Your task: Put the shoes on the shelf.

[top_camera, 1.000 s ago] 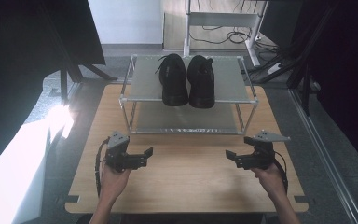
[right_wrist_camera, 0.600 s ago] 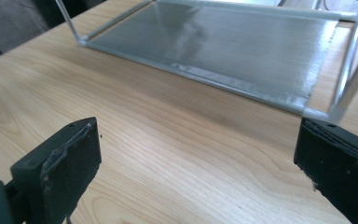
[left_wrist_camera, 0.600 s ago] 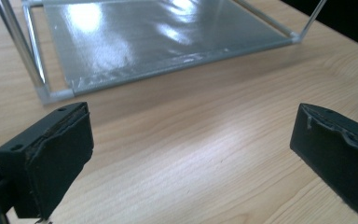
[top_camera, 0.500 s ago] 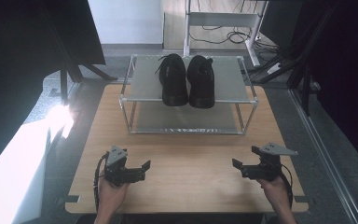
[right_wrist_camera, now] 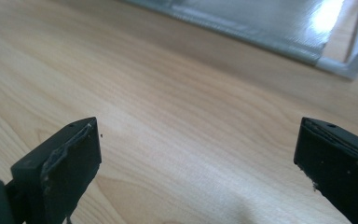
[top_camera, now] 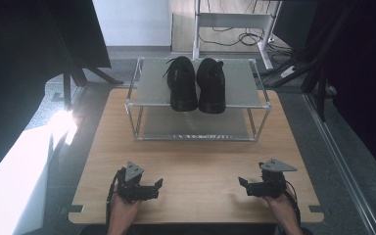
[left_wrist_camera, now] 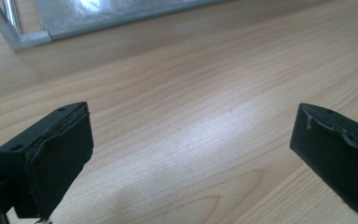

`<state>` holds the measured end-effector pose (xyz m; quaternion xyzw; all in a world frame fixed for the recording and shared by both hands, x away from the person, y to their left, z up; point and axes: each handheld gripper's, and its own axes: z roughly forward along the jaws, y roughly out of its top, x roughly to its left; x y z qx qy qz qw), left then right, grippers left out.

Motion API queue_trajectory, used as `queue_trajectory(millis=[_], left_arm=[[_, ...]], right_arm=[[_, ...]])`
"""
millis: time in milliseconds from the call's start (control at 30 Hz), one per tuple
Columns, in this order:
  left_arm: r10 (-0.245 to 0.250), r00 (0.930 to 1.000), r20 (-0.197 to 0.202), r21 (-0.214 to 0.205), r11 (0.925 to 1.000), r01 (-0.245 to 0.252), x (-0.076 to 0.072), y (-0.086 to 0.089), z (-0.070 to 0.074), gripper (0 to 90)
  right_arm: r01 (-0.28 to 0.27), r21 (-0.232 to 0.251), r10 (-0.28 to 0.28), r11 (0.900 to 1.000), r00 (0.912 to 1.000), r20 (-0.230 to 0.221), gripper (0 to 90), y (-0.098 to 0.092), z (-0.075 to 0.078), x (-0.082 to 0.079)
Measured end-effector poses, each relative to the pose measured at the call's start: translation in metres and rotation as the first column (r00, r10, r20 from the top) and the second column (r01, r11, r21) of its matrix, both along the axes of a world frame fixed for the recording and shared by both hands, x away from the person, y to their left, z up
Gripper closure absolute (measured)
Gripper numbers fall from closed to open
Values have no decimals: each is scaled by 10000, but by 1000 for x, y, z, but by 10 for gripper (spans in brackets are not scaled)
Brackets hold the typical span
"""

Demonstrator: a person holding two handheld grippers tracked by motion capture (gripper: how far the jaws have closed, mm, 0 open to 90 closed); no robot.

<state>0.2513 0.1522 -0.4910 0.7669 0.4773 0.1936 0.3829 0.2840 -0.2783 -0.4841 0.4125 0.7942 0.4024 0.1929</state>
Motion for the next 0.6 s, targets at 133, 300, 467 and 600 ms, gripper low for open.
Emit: queue_trajectory(millis=[133, 300, 467, 600], left_arm=[[-128, 9997, -219, 392, 9991, 137, 1, -5, -6, 0], [-328, 9976, -603, 1017, 9941, 388, 2, -12, -13, 0], [-464, 9956, -808, 1218, 9910, 561, 3, -18, -17, 0], [-503, 9952, -834, 1259, 9902, 606, 4, -19, -17, 0]], right_arm=[[-255, -335, 247, 9991, 9994, -240, 6, 5, -9, 1], [-495, -696, 455, 9963, 9973, -580, 6, 9, -17, 2], [-611, -887, 535, 9942, 9948, -864, 6, 10, -22, 3], [-719, -1064, 612, 9917, 9931, -1004, 6, 11, -25, 3]])
